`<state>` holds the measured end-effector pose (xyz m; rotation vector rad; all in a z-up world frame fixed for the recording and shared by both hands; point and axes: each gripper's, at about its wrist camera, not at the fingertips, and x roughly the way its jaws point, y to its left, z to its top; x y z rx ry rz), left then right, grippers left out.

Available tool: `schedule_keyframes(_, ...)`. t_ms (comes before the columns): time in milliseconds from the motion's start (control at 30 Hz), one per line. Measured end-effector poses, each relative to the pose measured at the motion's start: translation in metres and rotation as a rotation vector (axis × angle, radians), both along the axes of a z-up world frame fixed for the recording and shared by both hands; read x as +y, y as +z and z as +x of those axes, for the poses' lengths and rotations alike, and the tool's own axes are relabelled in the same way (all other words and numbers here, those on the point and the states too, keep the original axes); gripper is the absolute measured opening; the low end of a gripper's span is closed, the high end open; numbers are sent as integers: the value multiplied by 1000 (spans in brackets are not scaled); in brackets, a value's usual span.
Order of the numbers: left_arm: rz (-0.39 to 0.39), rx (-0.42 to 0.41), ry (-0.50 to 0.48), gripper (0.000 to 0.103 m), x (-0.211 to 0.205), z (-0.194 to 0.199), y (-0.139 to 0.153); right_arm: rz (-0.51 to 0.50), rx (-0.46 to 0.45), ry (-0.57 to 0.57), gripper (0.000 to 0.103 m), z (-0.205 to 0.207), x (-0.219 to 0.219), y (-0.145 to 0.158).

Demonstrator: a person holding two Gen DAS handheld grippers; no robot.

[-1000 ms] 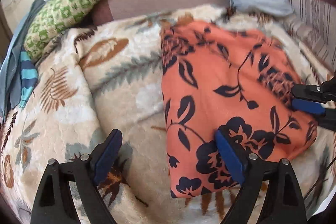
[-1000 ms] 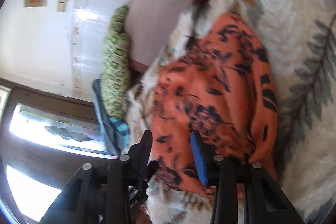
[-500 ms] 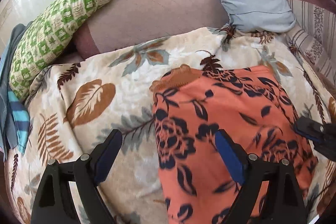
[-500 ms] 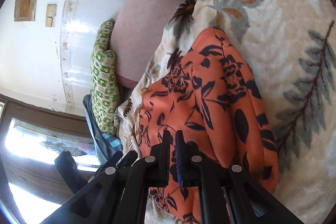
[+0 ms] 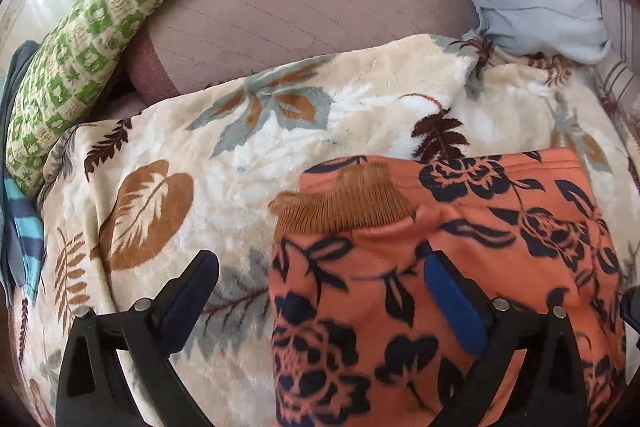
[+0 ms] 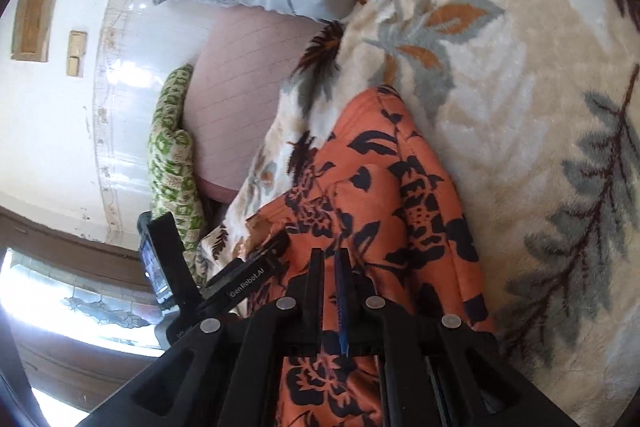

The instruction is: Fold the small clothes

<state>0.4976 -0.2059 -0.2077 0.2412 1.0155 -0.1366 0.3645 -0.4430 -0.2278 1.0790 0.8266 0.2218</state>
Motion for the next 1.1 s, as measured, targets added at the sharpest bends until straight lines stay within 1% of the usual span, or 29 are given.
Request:
schedule_keyframes(67, -37, -9, -25, 102, 8, -31, 12, -12, -20, 68, 8, -2, 10, 12)
schedule_keyframes(133, -31, -22, -61, 102, 13, -65, 20, -54, -34, 147, 8, -7, 21, 25)
schedule_keyframes(200, -1, -17, -119, 102, 14, -95, 19, -101, -40, 240, 8, -13, 34, 36)
schedule_keyframes(267, 74, 0, -182, 102, 13, -121, 8, -142, -30, 335, 8, -23, 46, 42)
schedule_keyframes(333, 164, -12, -222, 103, 11, -139, -8, -173, 11, 417, 7, -35, 57, 39)
schedule_keyframes(367, 167, -32, -226, 103, 13, -143, -12, -191, 50, 460, 7, -41, 63, 32)
schedule_keyframes(400, 141, -31, -212, 103, 18, -143, -13, -225, 111, 488, 7, -49, 65, 18)
schedule_keyframes(433, 98, 5, -185, 103, 24, -139, -14, -285, 208, 490, 5, -53, 67, 1)
schedule_keyframes(467, 54, 60, -154, 103, 29, -134, -15, -331, 289, 478, 3, -58, 64, -16)
schedule_keyframes(500, 20, 96, -124, 103, 35, -132, -14, -313, 312, 473, 1, -61, 62, -26)
schedule_keyframes(533, -7, 117, -111, 103, 40, -132, -12, -291, 306, 462, 0, -64, 59, -26)
schedule_keyframes(567, -23, 125, -109, 103, 44, -135, -9, -293, 296, 458, 0, -67, 57, -21)
schedule_keyframes(600, -34, 114, -111, 102, 48, -140, -6, -310, 282, 455, 0, -70, 56, -16)
schedule_keyframes(633, -45, 87, -114, 102, 53, -147, -1, -325, 266, 453, 1, -74, 56, -12)
schedule_keyframes(667, -56, 54, -114, 102, 58, -154, 3, -326, 254, 448, 5, -77, 56, -9)
schedule_keyframes(733, -66, -17, -95, 102, 67, -171, 11, -320, 224, 422, 5, -84, 51, 1)
schedule_keyframes(800, -85, -86, -73, 102, 73, -183, 16, -330, 162, 393, 7, -87, 50, 12)
schedule_keyframes(867, -96, -122, -45, 102, 76, -184, 14, -336, 119, 354, 7, -90, 54, 16)
schedule_keyframes(933, -91, -99, -18, 102, 75, -181, 0, -334, 119, 317, 7, -88, 60, 17)
schedule_keyframes(1000, -46, -63, 16, 103, 73, -178, -26, -354, 162, 272, 7, -80, 72, 9)
schedule_keyframes(1033, -52, -52, 17, 103, 74, -176, -37, -381, 214, 259, 5, -78, 75, 0)
schedule_keyframes(1067, -80, -52, 35, 103, 77, -176, -41, -389, 243, 265, 5, -76, 77, -8)
schedule_keyframes(1100, -104, -39, 57, 103, 80, -175, -40, -388, 241, 266, 5, -75, 78, -12)
